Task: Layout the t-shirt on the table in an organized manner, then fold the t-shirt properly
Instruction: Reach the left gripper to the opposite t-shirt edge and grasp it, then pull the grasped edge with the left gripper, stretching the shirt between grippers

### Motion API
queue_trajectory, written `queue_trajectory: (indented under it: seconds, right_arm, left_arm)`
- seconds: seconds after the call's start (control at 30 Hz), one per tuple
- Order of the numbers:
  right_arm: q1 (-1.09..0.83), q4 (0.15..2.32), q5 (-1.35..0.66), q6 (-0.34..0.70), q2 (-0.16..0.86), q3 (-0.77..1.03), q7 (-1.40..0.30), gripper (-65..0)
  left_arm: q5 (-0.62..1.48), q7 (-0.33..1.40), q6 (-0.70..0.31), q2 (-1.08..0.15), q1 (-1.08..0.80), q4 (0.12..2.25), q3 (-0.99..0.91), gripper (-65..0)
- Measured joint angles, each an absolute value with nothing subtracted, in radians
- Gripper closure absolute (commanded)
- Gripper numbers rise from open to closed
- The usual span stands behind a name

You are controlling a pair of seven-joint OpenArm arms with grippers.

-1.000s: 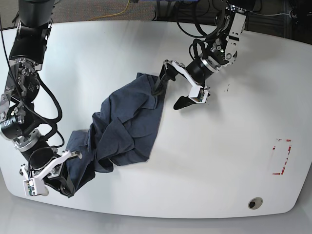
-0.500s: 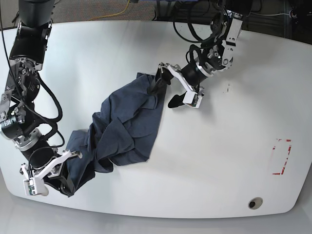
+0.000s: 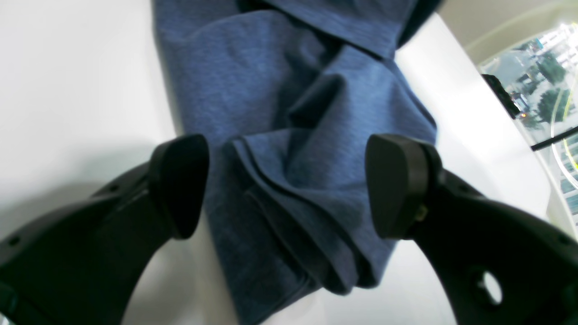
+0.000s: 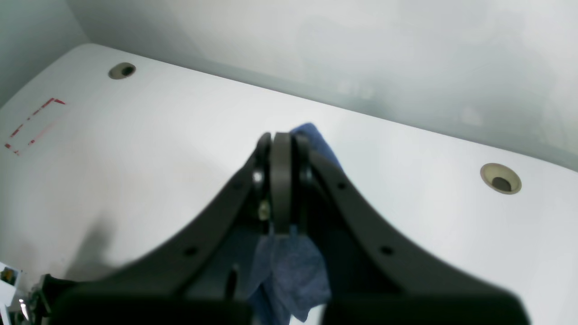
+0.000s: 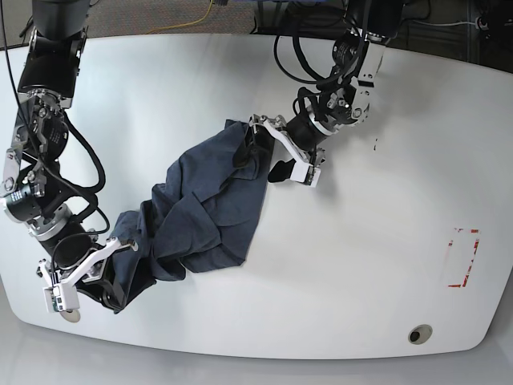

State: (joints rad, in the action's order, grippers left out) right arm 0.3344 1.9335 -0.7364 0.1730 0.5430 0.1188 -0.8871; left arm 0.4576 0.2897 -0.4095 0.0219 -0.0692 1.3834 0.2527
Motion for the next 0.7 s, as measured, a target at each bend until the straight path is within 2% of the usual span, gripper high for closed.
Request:
queue_trajectory:
  seconds: [0.13,0.3,0.63,0.7]
  right_arm:
    - [0.334,1.934,-0.736,0.173,0.543,0.123,-0.883,0.0]
    - [0.331,1.934,-0.736,0.176,0.542,0.16,-0.887,0.0]
    - [0.331,1.934,-0.737,0.173,0.542,0.163,-0.884,0.0]
    - [0.331,1.934,-0.737,0.173,0.543,0.163,-0.884,0.0]
  left_arm:
    - [0.457,0.299,-0.411,0.027,-0.075,1.376,0.254,-49.2]
    - [0.457,0.299,-0.411,0.025,-0.077,1.374,0.255,-39.8]
    - [0.458,0.299,-0.411,0.022,-0.069,1.373,0.255,-38.4]
    - [0.457,0.3,-0.411,0.022,-0.07,1.373,0.255,-35.4]
